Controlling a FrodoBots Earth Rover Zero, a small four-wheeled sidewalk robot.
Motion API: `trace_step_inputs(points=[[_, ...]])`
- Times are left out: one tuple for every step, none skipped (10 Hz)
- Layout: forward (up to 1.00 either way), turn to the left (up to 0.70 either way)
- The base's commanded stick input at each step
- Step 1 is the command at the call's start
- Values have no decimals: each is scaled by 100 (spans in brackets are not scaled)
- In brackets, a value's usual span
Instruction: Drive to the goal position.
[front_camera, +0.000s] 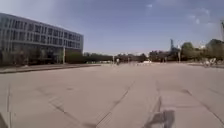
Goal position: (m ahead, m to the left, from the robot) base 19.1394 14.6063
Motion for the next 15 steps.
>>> trace_step_inputs(points=[[100, 1], [100, -7], [100, -28], [100, -39], [100, -39], [100, -39], [100, -39], [100, -39], [100, -39], [100, -39], [100, -39], [100, -39], [100, -39], [100, -39], [100, -39]])
